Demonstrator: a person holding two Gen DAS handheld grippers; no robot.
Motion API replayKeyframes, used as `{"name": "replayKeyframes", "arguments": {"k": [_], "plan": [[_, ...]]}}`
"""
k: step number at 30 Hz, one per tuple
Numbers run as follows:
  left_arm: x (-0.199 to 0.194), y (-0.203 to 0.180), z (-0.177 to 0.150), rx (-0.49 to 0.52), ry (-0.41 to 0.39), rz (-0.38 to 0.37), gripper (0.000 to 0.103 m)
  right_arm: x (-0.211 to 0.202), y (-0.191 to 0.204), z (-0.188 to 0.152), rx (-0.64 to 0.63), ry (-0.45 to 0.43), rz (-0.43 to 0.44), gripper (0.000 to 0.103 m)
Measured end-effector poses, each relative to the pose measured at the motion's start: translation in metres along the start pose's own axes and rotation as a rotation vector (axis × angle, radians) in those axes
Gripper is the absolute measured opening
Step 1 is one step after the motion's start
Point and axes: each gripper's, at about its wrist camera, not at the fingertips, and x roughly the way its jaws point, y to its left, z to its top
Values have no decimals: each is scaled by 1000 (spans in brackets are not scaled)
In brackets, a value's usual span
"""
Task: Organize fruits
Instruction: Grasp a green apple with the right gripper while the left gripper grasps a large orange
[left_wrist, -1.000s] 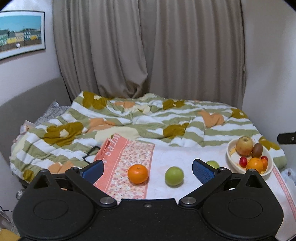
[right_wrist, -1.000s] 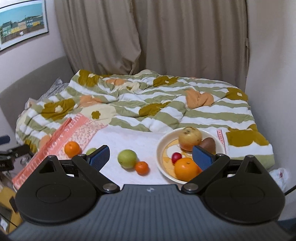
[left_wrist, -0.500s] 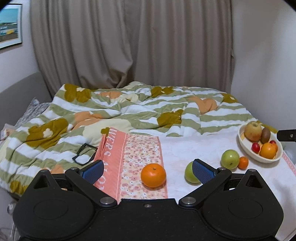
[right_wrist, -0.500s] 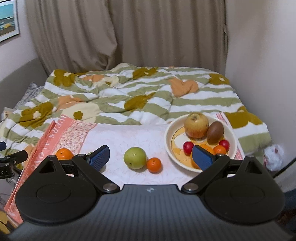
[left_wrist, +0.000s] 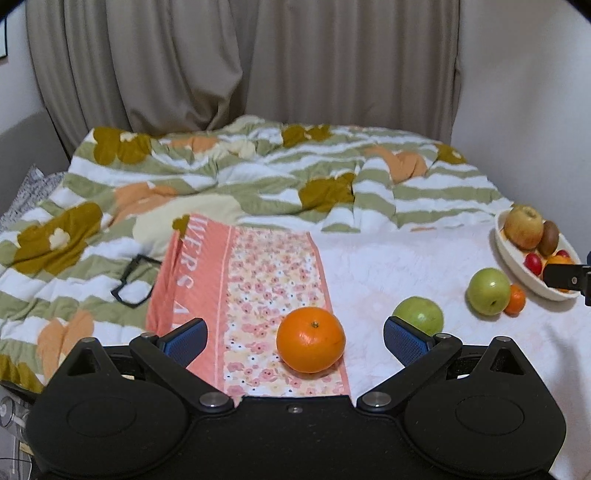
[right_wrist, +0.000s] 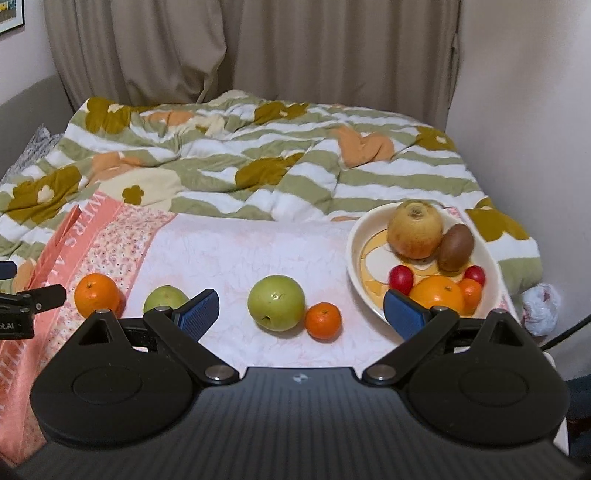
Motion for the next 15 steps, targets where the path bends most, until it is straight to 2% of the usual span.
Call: {"name": "replayKeyframes", "arguments": {"k": [9,14,15], "plan": [[45,-6,1,-12,89,-1,100,53,7,2,-99,64,-5,103],[69,-9,-1,-30,150,-11,84,77,9,1,-146,102,24,103],[72,-9,-1,-29,162,-10,77,80,10,1,-152,109,31,103]]}}
